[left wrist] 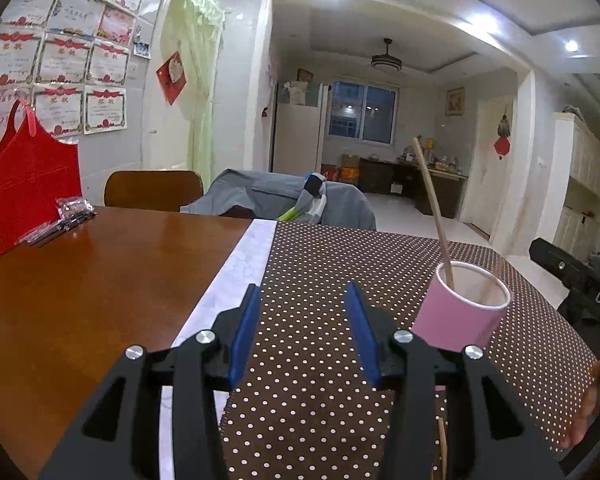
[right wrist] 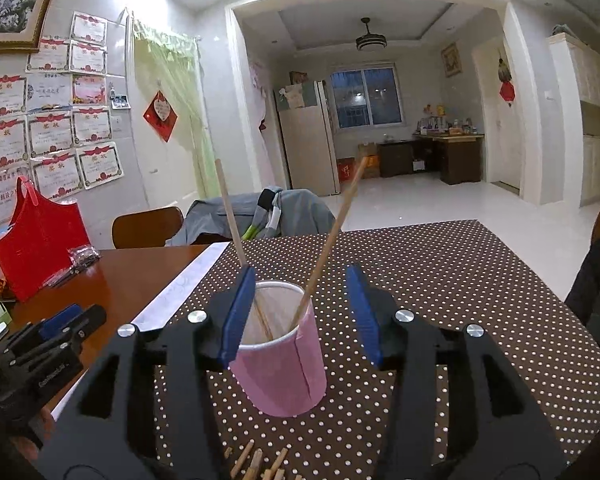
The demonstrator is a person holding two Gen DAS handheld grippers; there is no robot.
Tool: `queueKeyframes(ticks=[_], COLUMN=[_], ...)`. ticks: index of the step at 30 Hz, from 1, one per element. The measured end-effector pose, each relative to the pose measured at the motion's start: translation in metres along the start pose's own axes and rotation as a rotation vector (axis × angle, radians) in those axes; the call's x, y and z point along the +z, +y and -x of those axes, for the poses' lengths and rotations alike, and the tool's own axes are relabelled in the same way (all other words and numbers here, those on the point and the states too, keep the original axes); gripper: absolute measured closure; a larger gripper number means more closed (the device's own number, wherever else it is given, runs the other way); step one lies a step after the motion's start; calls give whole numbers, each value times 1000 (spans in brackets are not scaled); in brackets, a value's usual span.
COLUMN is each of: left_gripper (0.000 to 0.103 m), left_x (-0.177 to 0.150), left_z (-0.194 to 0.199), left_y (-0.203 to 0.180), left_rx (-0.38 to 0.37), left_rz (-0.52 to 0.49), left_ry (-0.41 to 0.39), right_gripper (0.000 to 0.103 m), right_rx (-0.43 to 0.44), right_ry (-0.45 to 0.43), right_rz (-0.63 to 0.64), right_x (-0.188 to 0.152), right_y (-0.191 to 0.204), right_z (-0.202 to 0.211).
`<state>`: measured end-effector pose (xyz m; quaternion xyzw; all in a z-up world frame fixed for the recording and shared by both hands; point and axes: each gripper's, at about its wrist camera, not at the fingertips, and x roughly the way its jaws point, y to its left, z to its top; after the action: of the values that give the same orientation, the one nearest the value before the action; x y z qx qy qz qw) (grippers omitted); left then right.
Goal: Organize utensils
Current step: 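Move both grippers back over the chopstick pile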
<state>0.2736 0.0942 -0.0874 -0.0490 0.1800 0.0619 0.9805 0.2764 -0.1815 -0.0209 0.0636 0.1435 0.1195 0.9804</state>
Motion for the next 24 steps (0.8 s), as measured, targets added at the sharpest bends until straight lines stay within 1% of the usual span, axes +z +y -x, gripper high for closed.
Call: queueKeyframes(ticks=[3, 7, 9, 10, 13, 16, 18, 19, 24], left_gripper=[58, 58, 58, 58, 58, 58, 58, 58, 58], left_x=[-1, 2, 5, 6, 6, 0, -6, -11, -33], left_z=[3, 5, 9, 11, 13, 15, 16, 18, 30], left_y=[-5, -19, -23, -24, -26, -27, -25, -23, -19], left_rx=[-14, -42, -59, -73, -109, -148, -170, -184, -168], left_rz=[-5, -56, -65, -63, -72, -101, -100, -95, -117], left_ry=[-11, 7, 16, 34, 127, 256, 317, 367, 463], right_gripper=[55, 55, 55, 55, 55, 55, 55, 54, 53], right_rx=[-8, -20, -22, -21, -10, 4, 14, 19, 39], right_ry=[0, 3, 14, 23, 71, 141, 184, 206, 297], right_rz=[10, 17, 16, 16, 9, 3, 3, 3, -3], right_x=[1, 4, 3, 2, 0, -6, -11, -15, -33], right_y=[1, 0, -3, -5, -8, -10, -10, -9, -12], right_z=[8, 22, 30, 35, 45, 50, 53, 56, 65])
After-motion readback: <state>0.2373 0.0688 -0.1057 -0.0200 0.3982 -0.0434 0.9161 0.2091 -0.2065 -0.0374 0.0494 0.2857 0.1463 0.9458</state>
